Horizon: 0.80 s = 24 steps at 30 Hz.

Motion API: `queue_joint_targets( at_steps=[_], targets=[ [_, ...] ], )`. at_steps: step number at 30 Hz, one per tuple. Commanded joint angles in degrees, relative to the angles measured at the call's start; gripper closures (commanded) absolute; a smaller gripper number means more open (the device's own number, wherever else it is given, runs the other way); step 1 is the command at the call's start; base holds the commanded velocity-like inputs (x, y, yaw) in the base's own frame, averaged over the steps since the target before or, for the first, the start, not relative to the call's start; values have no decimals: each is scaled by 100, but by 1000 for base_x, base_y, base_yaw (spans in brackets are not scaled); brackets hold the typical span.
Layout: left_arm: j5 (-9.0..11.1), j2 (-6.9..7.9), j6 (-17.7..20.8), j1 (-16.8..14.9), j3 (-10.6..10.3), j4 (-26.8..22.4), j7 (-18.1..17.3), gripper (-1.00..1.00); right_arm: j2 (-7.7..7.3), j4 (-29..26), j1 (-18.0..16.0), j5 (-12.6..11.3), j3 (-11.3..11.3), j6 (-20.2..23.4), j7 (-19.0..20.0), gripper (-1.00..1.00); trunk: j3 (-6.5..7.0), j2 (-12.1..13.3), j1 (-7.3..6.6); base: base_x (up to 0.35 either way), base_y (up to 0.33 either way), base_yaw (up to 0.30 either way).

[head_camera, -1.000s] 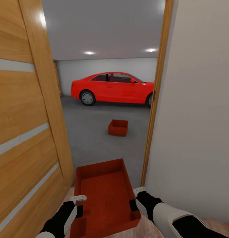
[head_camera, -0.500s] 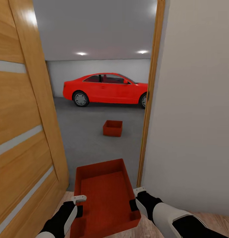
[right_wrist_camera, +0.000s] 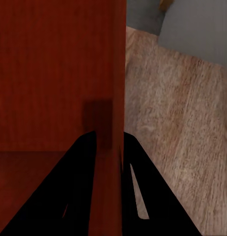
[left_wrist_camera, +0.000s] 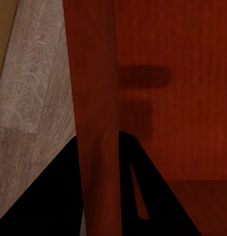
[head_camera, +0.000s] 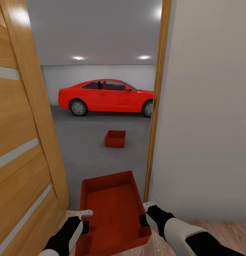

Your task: Move the two storage containers from the living room to the garage. In the garage, place one container on the floor and stack the other container on top of it (either order is fine).

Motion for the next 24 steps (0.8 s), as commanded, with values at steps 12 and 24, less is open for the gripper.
queue_joint_targets(
  at_steps=[12, 24],
  targets=[
    [109, -2, 4, 5, -170, 2, 55, 100, 5, -394, -7, -137, -25, 22, 176, 100, -3, -3, -1, 0, 279, -22],
    [109, -2, 4, 5, -170, 2, 55, 100, 5, -394, -7, -137, -25, 22, 182, 100, 37, -3, -1, 29, 117, -225]
  ],
)
